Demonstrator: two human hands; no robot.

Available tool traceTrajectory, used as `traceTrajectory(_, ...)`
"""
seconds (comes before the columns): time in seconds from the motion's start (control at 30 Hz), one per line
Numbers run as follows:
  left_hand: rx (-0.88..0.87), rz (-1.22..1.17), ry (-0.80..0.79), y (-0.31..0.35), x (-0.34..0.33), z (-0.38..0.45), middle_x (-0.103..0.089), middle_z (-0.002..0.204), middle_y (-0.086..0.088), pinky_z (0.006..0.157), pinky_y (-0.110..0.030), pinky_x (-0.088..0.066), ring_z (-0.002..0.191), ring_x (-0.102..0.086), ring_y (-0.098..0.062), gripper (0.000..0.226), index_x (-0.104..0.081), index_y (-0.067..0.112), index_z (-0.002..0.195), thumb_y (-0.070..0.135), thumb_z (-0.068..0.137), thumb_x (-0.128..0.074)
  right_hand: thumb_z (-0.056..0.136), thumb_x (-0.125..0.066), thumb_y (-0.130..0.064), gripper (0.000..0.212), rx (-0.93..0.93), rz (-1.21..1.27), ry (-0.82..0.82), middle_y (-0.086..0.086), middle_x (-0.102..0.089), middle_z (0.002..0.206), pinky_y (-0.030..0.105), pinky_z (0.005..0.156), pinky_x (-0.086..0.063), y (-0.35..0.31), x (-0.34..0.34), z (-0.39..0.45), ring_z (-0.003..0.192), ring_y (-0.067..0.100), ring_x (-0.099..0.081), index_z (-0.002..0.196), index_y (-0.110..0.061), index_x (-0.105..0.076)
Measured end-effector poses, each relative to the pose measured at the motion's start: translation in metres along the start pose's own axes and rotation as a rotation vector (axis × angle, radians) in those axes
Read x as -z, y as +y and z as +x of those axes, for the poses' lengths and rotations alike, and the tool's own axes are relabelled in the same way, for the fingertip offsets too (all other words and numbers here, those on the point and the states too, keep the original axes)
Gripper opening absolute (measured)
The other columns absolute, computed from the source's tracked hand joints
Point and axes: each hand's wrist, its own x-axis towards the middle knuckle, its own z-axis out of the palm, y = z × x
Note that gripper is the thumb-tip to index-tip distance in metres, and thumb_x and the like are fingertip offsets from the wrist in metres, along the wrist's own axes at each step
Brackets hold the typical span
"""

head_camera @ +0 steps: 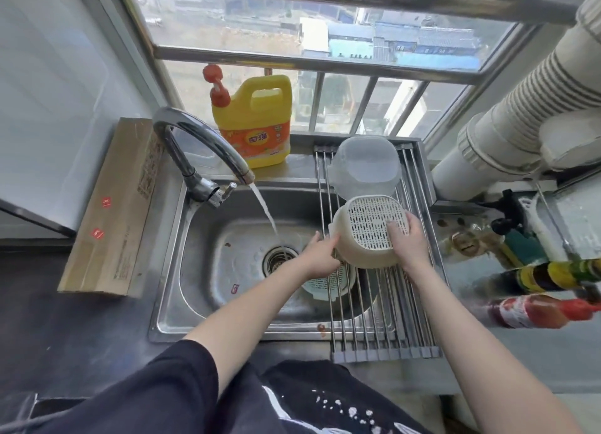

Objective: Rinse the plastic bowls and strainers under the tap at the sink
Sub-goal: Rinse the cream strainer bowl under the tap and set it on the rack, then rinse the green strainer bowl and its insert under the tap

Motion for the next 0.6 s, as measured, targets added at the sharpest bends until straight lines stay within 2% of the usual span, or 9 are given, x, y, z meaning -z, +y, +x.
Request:
traceTrajectory(0.1, -0.027, 0.133, -0.027, -0.001, 0.000, 0.004, -0.005, 0.161, -0.006, 0.120, -0.044, -0.006, 0.147, 0.006, -0.027, 0.075, -0.006, 0.015, 0.153, 0.007, 0.090, -0.047, 0.095, -0.053, -0.030, 0.055, 0.021, -0.080, 0.113, 0.009, -0.045, 0.142, 0.044, 0.105, -0.039, -0.001, -0.009, -0.003, 0.129, 0.027, -0.045, 0.143, -0.011, -0.033)
traceTrajectory(0.17, -0.075, 0.109, 0.001, -0.002, 0.007, 0.003, -0.011, 0.160, -0.004, 0.120, -0.043, -0.009, 0.148, 0.000, -0.025, 0.064, -0.028, 0.014, 0.149, 0.000, 0.089, -0.043, 0.093, -0.056, -0.023, 0.050, 0.046, -0.172, 0.262, 0.012, -0.043, 0.142, 0.044, 0.104, -0.037, -0.013, -0.012, -0.009, 0.129, 0.030, -0.042, 0.137, -0.009, -0.037)
traceTrajectory(0.23, -0.083, 0.024, 0.106, -0.008, 0.019, -0.001, -0.037, 0.152, -0.004, 0.115, -0.037, -0.025, 0.140, -0.031, -0.023, 0.049, -0.062, 0.013, 0.126, -0.007, 0.086, -0.039, 0.087, -0.056, -0.010, 0.036, 0.175, -0.317, 0.402, 0.012, -0.049, 0.131, 0.045, 0.100, -0.037, -0.025, -0.017, -0.020, 0.123, 0.031, -0.043, 0.122, -0.009, -0.047)
traceTrajectory(0.27, -0.055, -0.027, 0.161, -0.014, 0.024, -0.003, -0.052, 0.140, -0.005, 0.102, -0.032, -0.040, 0.121, -0.052, -0.021, 0.047, -0.071, 0.013, 0.110, -0.008, 0.085, -0.038, 0.084, -0.053, -0.005, 0.026, 0.290, -0.381, 0.413, 0.011, -0.053, 0.120, 0.043, 0.096, -0.039, -0.031, -0.021, -0.029, 0.115, 0.030, -0.047, 0.110, -0.010, -0.051)
traceTrajectory(0.33, 0.017, -0.103, 0.238, -0.032, 0.036, -0.008, -0.066, 0.116, -0.004, 0.063, -0.021, -0.049, 0.072, -0.062, -0.016, 0.046, -0.076, 0.013, 0.087, -0.009, 0.082, -0.036, 0.084, -0.046, -0.006, 0.012, 0.486, -0.458, 0.209, 0.005, -0.057, 0.097, 0.035, 0.080, -0.045, -0.043, -0.034, -0.052, 0.096, 0.026, -0.053, 0.088, -0.014, -0.054)
traceTrajectory(0.37, 0.045, -0.120, 0.256, -0.043, 0.041, -0.011, -0.068, 0.108, -0.005, 0.056, -0.020, -0.046, 0.066, -0.061, -0.017, 0.045, -0.076, 0.012, 0.082, -0.009, 0.081, -0.037, 0.086, -0.045, -0.007, 0.014, 0.499, -0.468, -0.001, 0.002, -0.058, 0.090, 0.029, 0.072, -0.045, -0.048, -0.046, -0.064, 0.089, 0.023, -0.055, 0.083, -0.013, -0.057)
traceTrajectory(0.47, 0.096, -0.138, 0.255, -0.067, 0.047, -0.025, -0.072, 0.096, -0.007, 0.069, -0.018, -0.041, 0.092, -0.065, -0.020, 0.041, -0.077, 0.007, 0.084, -0.011, 0.079, -0.040, 0.088, -0.045, -0.010, 0.022, 0.454, -0.579, -0.499, 0.006, -0.065, 0.095, 0.033, 0.072, -0.049, -0.053, -0.090, -0.089, 0.090, 0.024, -0.060, 0.089, -0.011, -0.067)
traceTrajectory(0.53, 0.130, -0.156, 0.230, -0.086, 0.048, -0.033, -0.071, 0.099, -0.012, 0.069, -0.019, -0.040, 0.093, -0.062, -0.021, 0.039, -0.075, 0.004, 0.089, -0.011, 0.081, -0.040, 0.088, -0.045, -0.010, 0.024, 0.386, -0.643, -0.595, 0.012, -0.063, 0.109, 0.036, 0.082, -0.048, -0.044, -0.122, -0.092, 0.101, 0.030, -0.059, 0.105, -0.009, -0.062)
traceTrajectory(0.6, 0.166, -0.179, 0.227, -0.110, 0.048, -0.042, -0.070, 0.102, -0.015, 0.067, -0.032, -0.050, 0.093, -0.064, -0.029, 0.039, -0.073, 0.011, 0.082, -0.008, 0.081, -0.039, 0.089, -0.046, -0.008, 0.032, 0.225, -0.731, -0.646, 0.017, -0.057, 0.120, 0.036, 0.081, -0.046, -0.025, -0.150, -0.087, 0.108, 0.035, -0.057, 0.119, -0.003, -0.052)
